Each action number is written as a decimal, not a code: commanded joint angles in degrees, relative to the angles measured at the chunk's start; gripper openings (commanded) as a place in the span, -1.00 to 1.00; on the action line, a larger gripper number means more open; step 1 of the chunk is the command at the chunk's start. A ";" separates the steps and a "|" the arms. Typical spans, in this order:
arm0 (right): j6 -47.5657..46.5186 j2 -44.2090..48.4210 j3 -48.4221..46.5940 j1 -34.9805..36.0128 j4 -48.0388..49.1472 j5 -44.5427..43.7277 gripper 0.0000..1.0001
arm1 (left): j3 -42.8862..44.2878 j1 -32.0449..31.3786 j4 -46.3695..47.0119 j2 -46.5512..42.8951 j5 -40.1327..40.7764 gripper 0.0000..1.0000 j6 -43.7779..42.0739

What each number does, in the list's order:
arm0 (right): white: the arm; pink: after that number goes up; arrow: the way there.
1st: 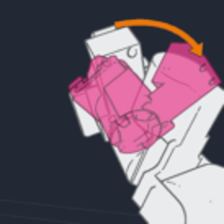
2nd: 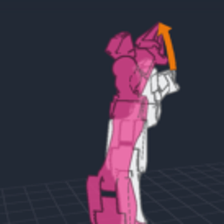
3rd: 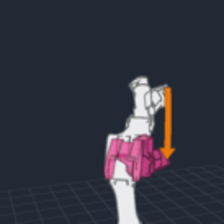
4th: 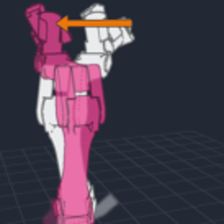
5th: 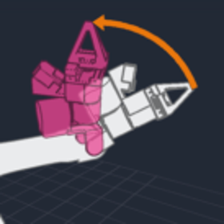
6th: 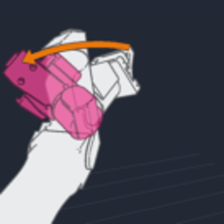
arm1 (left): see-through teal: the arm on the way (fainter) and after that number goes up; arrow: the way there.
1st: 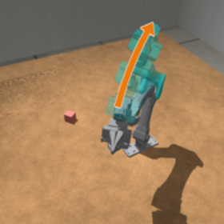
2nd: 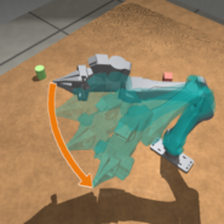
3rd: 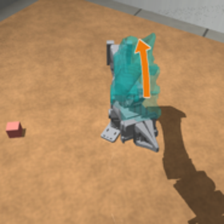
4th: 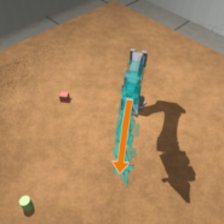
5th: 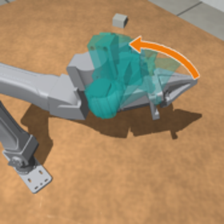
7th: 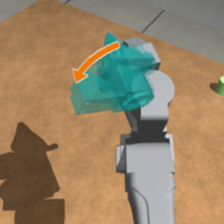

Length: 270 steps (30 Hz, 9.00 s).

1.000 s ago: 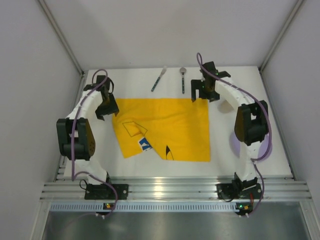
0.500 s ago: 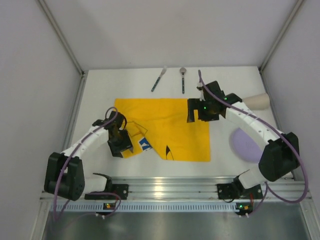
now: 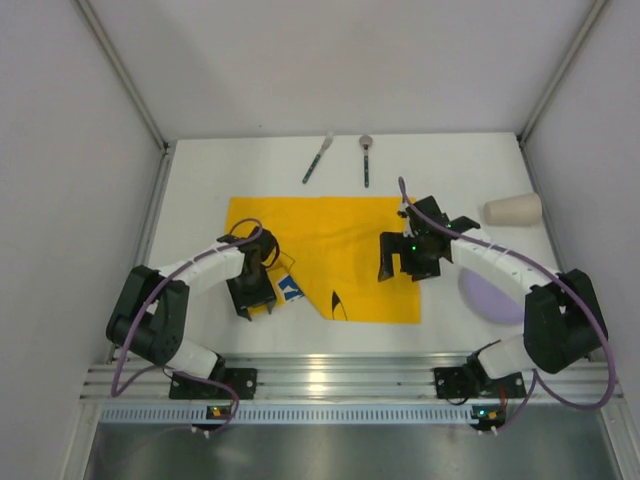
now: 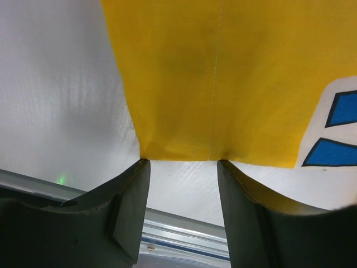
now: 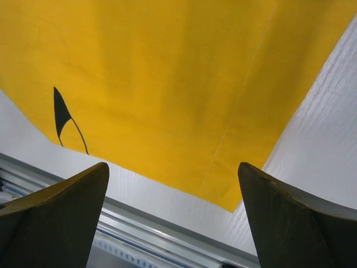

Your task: Set the dinner table for one person

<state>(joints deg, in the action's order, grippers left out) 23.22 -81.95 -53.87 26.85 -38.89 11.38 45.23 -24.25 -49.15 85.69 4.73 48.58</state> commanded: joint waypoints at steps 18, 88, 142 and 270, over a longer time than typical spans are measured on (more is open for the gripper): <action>3.23 -6.02 8.08 2.23 14.54 5.67 0.99 | 3.02 2.28 1.96 2.03 19.70 -1.00 0.91; 0.69 1.01 -19.52 -5.41 -15.68 -6.72 0.99 | 95.49 5.80 23.23 70.15 -2.74 -0.32 -34.15; -6.79 2.50 -11.34 -5.32 -4.70 6.91 1.00 | -1.90 4.91 24.71 -10.20 15.13 -1.00 -24.66; -0.72 -3.23 -13.47 -6.27 -17.71 -25.17 1.00 | 30.44 13.26 9.95 19.60 -0.69 0.83 -21.86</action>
<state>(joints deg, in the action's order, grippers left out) 23.53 -89.62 -69.34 26.50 -51.29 -7.07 73.73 -10.70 -40.32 106.37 4.89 26.11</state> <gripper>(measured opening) 0.996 0.917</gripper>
